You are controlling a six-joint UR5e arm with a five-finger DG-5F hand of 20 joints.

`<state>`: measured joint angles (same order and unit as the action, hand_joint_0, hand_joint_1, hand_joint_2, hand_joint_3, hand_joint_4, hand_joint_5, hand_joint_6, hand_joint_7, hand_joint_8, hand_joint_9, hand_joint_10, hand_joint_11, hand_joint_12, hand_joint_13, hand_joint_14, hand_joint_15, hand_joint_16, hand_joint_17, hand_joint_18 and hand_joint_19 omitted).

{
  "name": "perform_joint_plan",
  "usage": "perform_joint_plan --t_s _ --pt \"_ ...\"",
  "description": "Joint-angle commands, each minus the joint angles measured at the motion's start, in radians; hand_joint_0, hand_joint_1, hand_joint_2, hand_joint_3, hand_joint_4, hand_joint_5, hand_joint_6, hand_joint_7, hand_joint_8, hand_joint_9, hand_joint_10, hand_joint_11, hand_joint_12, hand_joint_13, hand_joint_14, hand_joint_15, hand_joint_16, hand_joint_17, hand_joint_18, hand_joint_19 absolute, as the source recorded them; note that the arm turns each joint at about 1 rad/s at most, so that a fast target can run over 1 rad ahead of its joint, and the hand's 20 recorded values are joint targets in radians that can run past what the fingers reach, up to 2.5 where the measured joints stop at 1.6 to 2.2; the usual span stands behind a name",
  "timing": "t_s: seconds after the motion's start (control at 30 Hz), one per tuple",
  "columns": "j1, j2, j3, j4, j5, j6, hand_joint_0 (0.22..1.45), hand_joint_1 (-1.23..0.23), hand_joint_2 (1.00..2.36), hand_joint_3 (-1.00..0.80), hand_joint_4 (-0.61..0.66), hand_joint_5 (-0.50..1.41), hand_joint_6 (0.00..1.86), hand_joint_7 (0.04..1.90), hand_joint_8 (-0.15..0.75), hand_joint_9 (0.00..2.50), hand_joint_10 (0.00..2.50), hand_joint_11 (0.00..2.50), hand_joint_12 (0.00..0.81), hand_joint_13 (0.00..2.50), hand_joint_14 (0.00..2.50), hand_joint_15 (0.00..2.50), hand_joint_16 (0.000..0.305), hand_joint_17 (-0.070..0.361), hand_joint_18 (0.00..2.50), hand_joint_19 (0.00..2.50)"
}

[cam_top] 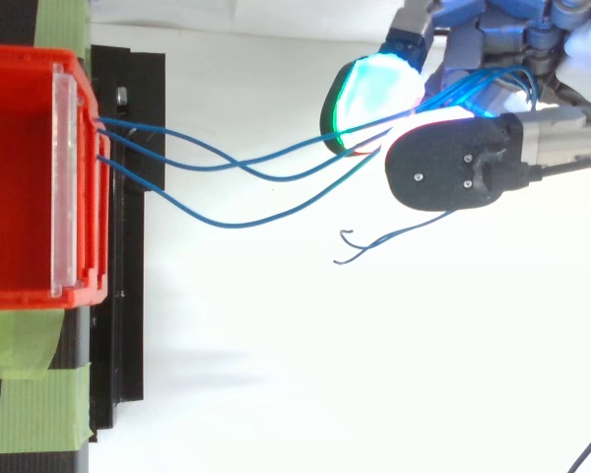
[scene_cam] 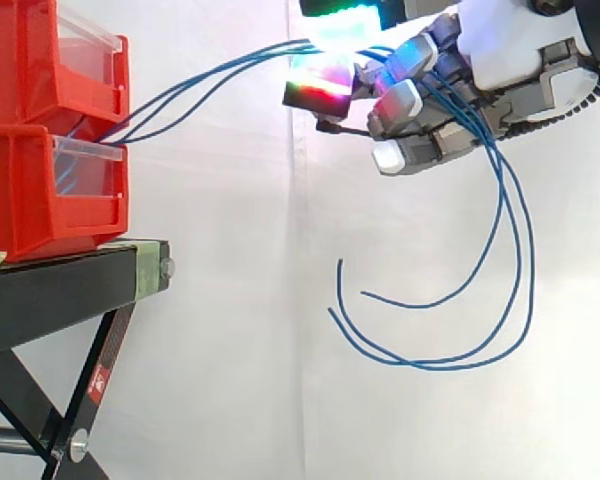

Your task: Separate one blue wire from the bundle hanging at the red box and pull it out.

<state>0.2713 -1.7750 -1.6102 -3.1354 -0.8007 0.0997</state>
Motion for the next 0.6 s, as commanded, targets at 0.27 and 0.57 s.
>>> perform_joint_plan --t_s 0.27,0.57 --pt "-0.001 0.000 0.003 0.003 0.003 -0.002 0.54 -0.92 1.00 -0.44 0.31 -0.28 0.88 0.85 0.355 0.51 1.64 1.25 0.453 0.59 0.79 1.35 0.058 0.129 0.76 0.85" --pt "-0.001 0.000 0.003 0.000 0.003 0.000 0.49 -0.83 1.00 -0.50 0.30 -0.24 0.88 0.85 0.371 0.69 1.50 1.34 0.487 0.73 0.73 1.39 0.060 0.136 0.85 0.87"
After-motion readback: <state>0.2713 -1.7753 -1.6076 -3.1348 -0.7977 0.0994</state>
